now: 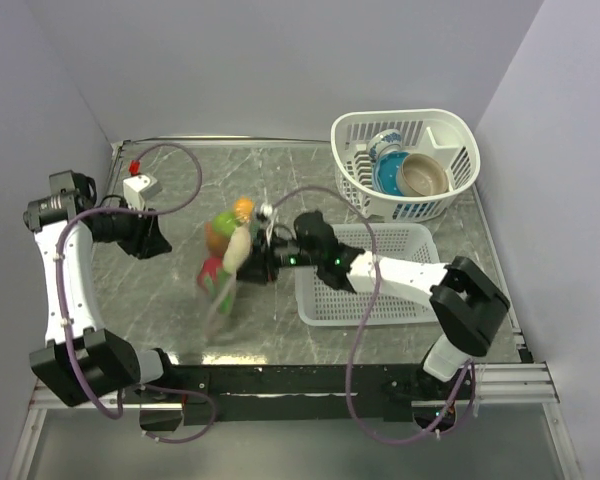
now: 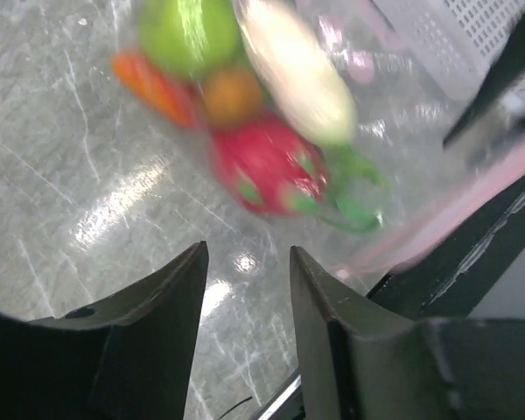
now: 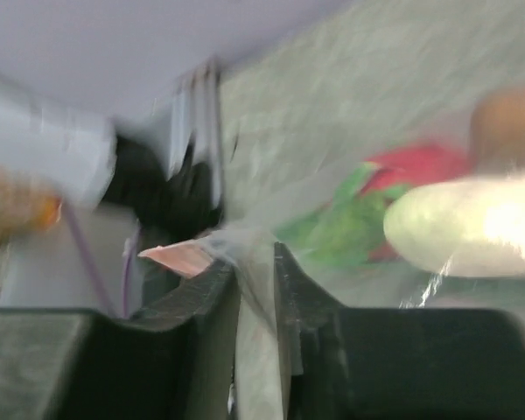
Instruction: Open the zip-top bag and remove the fake food
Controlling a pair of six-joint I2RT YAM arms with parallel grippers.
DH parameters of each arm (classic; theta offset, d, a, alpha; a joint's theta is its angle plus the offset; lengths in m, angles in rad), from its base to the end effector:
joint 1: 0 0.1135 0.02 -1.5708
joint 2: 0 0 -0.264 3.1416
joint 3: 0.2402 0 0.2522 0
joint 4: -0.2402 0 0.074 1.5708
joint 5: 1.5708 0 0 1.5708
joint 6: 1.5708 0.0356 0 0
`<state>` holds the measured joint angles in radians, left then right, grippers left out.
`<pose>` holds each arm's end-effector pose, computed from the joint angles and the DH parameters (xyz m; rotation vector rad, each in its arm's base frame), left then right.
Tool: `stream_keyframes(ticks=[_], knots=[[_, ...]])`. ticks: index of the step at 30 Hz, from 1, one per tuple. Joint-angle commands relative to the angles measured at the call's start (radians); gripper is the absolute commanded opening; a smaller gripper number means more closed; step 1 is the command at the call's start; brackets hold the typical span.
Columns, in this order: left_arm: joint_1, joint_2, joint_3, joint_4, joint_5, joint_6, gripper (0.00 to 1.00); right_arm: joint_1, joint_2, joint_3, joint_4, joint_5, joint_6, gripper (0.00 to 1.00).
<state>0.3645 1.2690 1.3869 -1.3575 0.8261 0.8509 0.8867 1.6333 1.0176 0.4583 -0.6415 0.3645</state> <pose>0.2052 0.0503 0.3612 0.7299 2.2298 -0.6186 0.2188 0.3020 0.2684 -0.9906 1.6620 1.4319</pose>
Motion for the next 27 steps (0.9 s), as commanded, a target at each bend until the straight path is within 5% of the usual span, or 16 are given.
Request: stream_keyframes(ticks=[1, 5, 8, 9, 20, 27], knots=[[-0.012, 0.114, 0.177, -0.015, 0.06, -0.035, 0.51, 0.037, -0.119, -0.15, -0.01, 0.084, -0.021, 0.37], [-0.044, 0.223, 0.264, 0.15, 0.111, -0.207, 0.6, 0.055, -0.196, -0.218, -0.059, 0.155, -0.013, 0.51], [-0.145, 0.314, 0.224, 0.303, 0.09, -0.306, 0.6, 0.07, -0.242, -0.225, -0.134, 0.236, -0.021, 0.77], [-0.176, 0.366, 0.219, 0.331, 0.076, -0.32, 0.6, 0.075, -0.269, -0.225, -0.153, 0.258, -0.024, 1.0], [-0.397, 0.69, 0.324, 0.359, -0.07, -0.32, 0.58, 0.153, -0.651, -0.263, -0.328, 0.437, -0.053, 1.0], [-0.472, 0.75, 0.31, 0.426, -0.09, -0.381, 0.54, 0.273, -0.554, -0.252, -0.247, 0.373, -0.007, 1.0]])
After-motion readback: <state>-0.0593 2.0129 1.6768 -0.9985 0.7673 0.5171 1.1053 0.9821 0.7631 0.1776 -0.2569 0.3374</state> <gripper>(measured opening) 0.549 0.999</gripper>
